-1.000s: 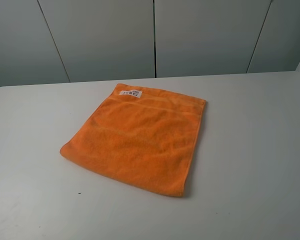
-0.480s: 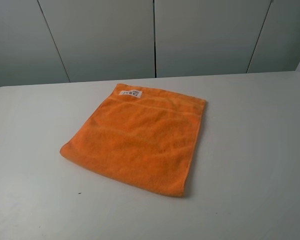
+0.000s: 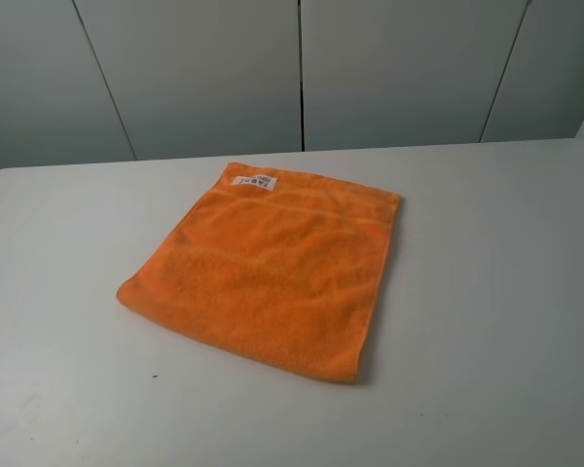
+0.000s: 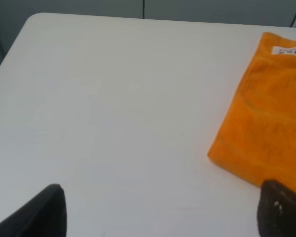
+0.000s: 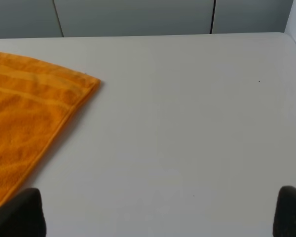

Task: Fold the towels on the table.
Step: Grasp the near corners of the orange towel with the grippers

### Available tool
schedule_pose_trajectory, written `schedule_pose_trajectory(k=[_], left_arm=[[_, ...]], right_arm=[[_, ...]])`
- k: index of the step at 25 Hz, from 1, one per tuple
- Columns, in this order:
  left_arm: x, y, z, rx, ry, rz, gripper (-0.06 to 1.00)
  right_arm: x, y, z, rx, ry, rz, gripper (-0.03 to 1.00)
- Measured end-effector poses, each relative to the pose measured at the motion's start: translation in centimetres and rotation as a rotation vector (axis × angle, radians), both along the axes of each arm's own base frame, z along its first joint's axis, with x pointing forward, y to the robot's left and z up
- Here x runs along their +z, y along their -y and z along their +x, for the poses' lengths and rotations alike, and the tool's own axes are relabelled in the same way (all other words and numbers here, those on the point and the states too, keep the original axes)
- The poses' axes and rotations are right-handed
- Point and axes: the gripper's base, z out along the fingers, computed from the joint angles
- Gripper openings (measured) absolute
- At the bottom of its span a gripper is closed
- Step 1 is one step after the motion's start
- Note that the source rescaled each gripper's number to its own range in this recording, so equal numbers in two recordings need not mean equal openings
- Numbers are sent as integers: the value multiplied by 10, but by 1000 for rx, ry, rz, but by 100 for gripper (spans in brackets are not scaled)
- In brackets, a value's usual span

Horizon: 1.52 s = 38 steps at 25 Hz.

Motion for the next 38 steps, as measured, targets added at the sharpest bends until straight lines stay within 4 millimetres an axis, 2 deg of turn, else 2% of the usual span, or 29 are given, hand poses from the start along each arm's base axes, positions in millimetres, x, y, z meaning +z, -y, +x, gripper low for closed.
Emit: schedule_pose_trajectory(k=[11, 15, 20, 23, 26, 29, 33, 38], left_arm=[[0, 0, 4, -13, -25, -3, 99], [7, -1, 26, -83, -105, 63, 99], [25, 1, 69, -203, -24, 143, 99], [25, 2, 100, -324, -20, 236, 99], [20, 1, 131, -419, -37, 333, 99], [15, -1, 163, -469, -96, 347, 99], [5, 2, 203, -552, -190, 348, 99], [-12, 26, 244, -792, -253, 476, 99]], right_arm=[[0, -3, 0, 15, -1, 43, 100], [2, 0, 1, -16, 22, 22, 100], [16, 3, 7, -27, 125, -26, 100], [25, 2, 24, 4, 165, -59, 100], [29, -2, 49, 88, 123, -124, 100], [21, -8, 80, 186, -13, -162, 100], [1, -25, 122, 372, -201, -195, 100], [-16, -53, 169, 557, -378, -242, 100]])
